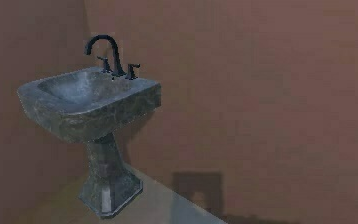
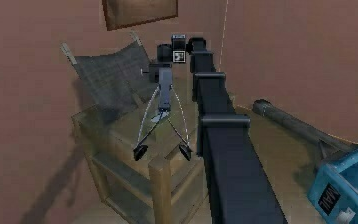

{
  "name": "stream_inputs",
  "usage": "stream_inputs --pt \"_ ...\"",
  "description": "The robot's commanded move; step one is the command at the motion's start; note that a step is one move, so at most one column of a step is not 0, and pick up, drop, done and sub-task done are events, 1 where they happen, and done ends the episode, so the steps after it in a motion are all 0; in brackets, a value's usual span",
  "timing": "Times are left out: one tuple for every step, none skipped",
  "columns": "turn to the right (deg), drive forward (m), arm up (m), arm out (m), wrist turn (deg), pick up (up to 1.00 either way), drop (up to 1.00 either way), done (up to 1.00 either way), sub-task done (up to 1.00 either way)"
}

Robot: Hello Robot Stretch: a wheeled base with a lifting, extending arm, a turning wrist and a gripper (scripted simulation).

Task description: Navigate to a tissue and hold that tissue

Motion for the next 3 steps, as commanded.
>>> stream_inputs --pt "0.0 0.00 0.00 0.00 45.0 0.00 0.00 0.00 0.00" --pt "0.0 0.00 0.00 0.00 45.0 0.00 0.00 0.00 0.00" --pt "0.0 0.00 0.00 0.00 45.0 0.00 0.00 0.00 0.00"
